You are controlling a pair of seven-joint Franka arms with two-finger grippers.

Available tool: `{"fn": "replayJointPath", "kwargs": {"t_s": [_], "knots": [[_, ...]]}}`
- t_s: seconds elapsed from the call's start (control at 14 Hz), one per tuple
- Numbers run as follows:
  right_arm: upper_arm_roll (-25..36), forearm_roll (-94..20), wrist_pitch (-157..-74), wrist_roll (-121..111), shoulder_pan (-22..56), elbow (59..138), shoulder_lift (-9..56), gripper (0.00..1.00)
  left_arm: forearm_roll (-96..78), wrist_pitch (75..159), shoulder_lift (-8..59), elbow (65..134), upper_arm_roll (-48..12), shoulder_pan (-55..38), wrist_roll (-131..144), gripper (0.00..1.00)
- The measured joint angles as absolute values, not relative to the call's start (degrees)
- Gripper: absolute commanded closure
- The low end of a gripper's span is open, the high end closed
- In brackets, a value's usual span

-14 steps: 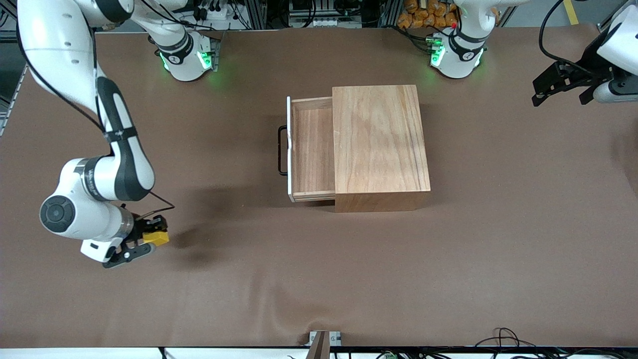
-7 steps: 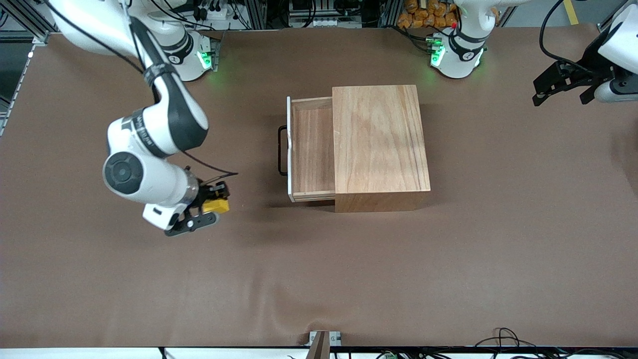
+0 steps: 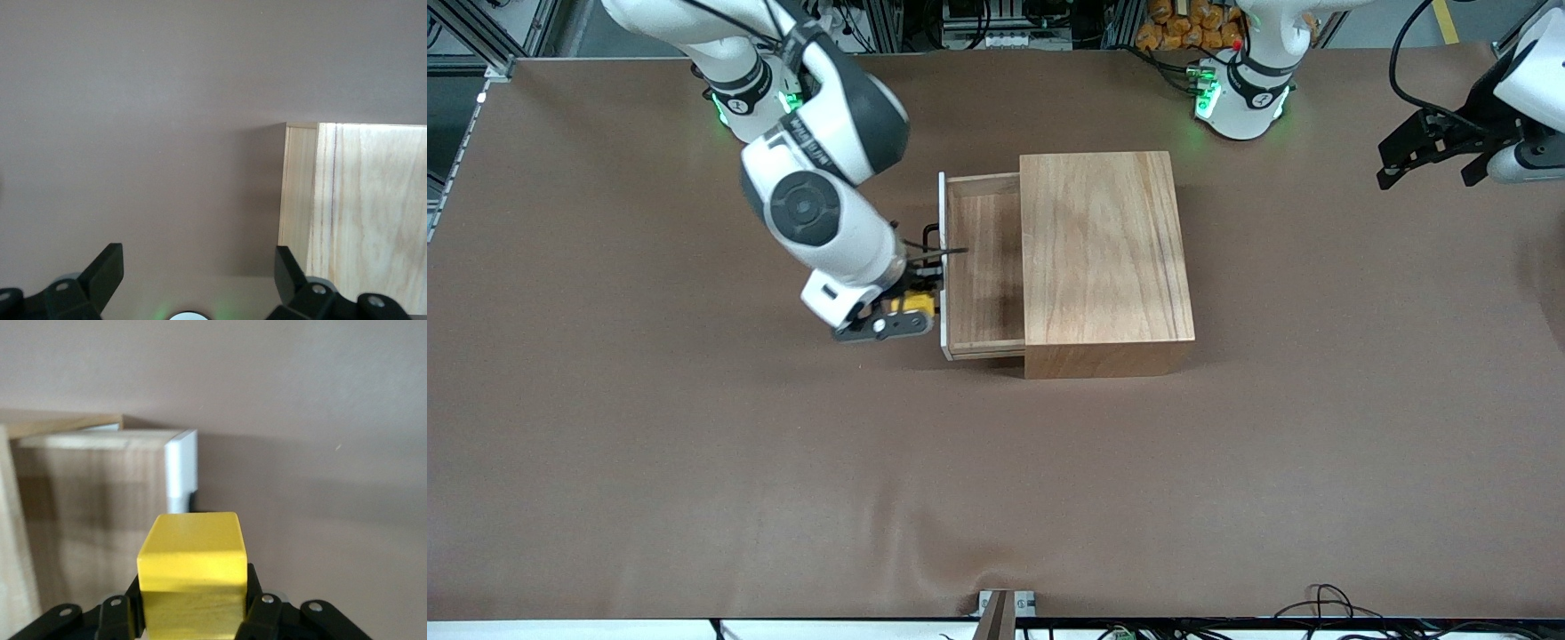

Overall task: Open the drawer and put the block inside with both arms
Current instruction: 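Carry the yellow cube with the right gripper over the open drawer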

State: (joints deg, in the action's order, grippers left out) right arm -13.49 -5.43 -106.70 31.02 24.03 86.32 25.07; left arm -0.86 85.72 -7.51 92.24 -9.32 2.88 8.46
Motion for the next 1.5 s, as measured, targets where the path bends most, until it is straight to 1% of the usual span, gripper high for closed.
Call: {"fn": "replayJointPath", "kwargs": {"t_s": [0.21, 0.43, 0.57, 0.78, 1.0, 1.07, 1.14, 1.21, 1.28, 1.35, 1.5], "knots": [[-13.49, -5.44, -107.7, 36.36, 26.45, 87.0, 25.08, 0.77, -0.86, 86.01, -7.39, 92.33, -9.32, 2.87, 8.46, 0.0], [-13.52, -5.45, -112.99, 41.19, 29.59, 89.97, 25.14, 0.73, -0.86, 86.23, -7.08, 92.41, -9.32, 2.86, 8.46, 0.0], [-13.52, -5.45, -114.53, 42.46, 31.14, 91.46, 25.24, 0.66, -0.86, 86.46, -6.88, 92.41, -9.32, 2.83, 8.46, 0.0], [-13.39, -5.45, -114.57, 42.54, 31.28, 91.97, 25.27, 0.51, -0.86, 86.8, -6.73, 92.41, -9.33, 2.82, 8.46, 0.0], [-13.42, -5.45, -114.58, 43.58, 31.8, 92.13, 25.29, 0.5, -0.86, 87.0, -6.72, 92.41, -9.33, 2.82, 8.46, 0.0], [-13.42, -5.45, -114.58, 43.79, 32.16, 92.2, 25.34, 0.42, -0.86, 87.01, -6.72, 92.41, -9.33, 2.82, 8.46, 0.0], [-13.42, -5.45, -114.58, 43.99, 32.42, 92.22, 25.43, 0.41, -0.86, 87.02, -6.71, 92.41, -9.33, 2.82, 8.46, 0.0], [-13.42, -5.45, -114.6, 44.14, 32.59, 92.23, 25.49, 0.33, -0.86, 87.03, -6.71, 92.41, -9.33, 2.81, 8.46, 0.0], [-13.42, -5.45, -114.6, 44.31, 32.68, 92.23, 25.5, 0.13, -0.86, 87.03, -6.71, 92.42, -9.33, 2.81, 8.46, 0.0], [-13.42, -5.45, -114.61, 44.41, 32.72, 92.22, 25.5, 0.0, -0.86, 87.03, -6.71, 92.42, -9.33, 2.8, 8.46, 0.0], [-13.42, -5.45, -114.61, 44.43, 32.77, 92.22, 25.5, 0.0, -0.86, 87.03, -6.68, 92.45, -9.33, 2.8, 8.46, 0.0]]}}
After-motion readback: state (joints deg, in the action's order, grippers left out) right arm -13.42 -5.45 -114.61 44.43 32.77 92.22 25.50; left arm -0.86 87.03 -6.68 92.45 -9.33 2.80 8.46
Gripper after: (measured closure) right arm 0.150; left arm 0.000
